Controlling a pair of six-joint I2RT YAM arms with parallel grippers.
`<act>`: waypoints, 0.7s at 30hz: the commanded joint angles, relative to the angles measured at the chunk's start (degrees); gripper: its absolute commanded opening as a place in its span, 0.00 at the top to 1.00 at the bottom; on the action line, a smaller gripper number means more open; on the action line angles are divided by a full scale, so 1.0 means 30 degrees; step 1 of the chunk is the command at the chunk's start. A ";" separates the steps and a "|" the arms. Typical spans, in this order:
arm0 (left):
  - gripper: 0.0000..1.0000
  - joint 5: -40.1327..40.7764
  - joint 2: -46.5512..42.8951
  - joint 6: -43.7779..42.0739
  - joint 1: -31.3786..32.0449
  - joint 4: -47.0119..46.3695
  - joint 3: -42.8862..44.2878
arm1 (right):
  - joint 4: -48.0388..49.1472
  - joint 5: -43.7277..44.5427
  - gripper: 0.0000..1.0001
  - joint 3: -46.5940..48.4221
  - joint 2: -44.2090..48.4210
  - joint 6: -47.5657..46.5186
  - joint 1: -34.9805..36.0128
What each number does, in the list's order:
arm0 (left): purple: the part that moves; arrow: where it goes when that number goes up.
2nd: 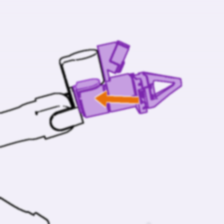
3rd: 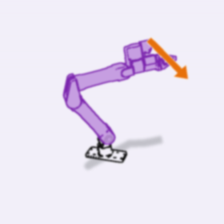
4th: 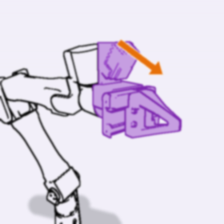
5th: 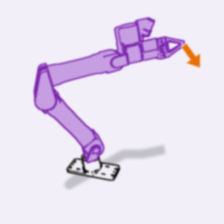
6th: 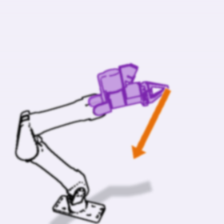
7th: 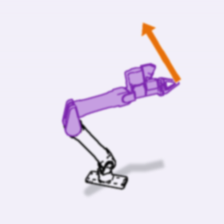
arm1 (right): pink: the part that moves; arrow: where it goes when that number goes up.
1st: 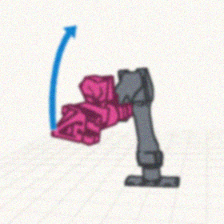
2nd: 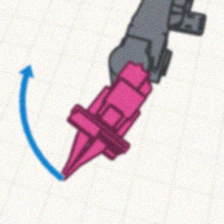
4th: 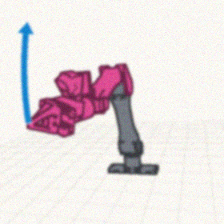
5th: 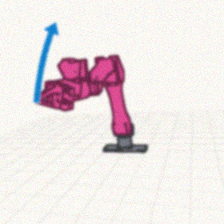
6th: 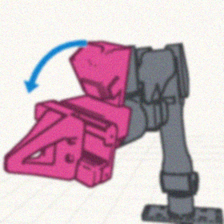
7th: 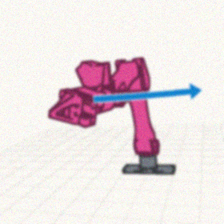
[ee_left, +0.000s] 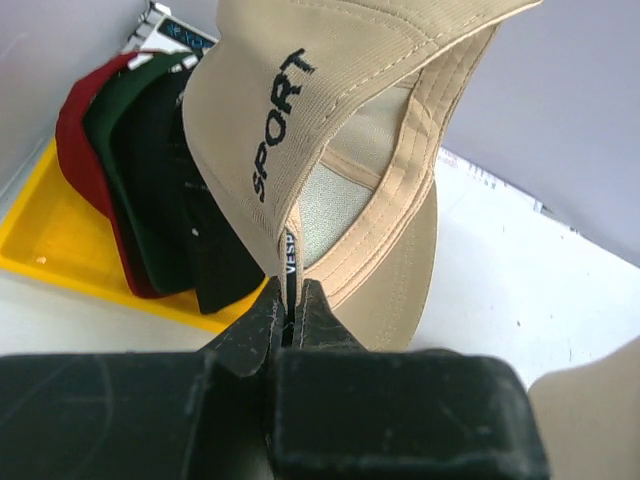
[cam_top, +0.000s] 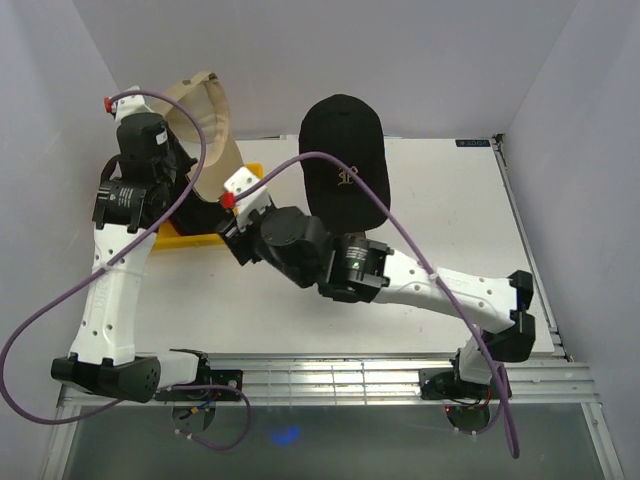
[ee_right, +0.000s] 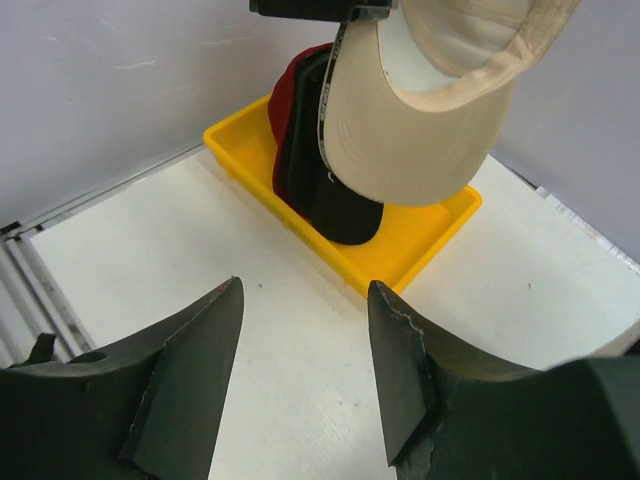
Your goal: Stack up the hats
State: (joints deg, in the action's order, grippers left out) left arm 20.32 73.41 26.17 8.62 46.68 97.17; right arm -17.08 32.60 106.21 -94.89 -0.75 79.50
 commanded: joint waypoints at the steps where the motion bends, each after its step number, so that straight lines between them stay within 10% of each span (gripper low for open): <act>1: 1.00 -0.0766 -0.1790 0.0796 -0.0091 0.0700 -0.1097 | 0.3136 0.3745 0.41 0.0982 -0.1584 -0.2469 0.0860; 21: 1.00 -0.2757 -0.4400 0.1295 -0.0091 0.2957 -0.1745 | 1.1758 0.7474 0.37 0.1480 -0.6572 -0.9006 0.1536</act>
State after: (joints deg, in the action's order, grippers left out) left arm 13.91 62.00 29.50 8.62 55.18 90.41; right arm 10.57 51.27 108.27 -113.97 -23.05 84.07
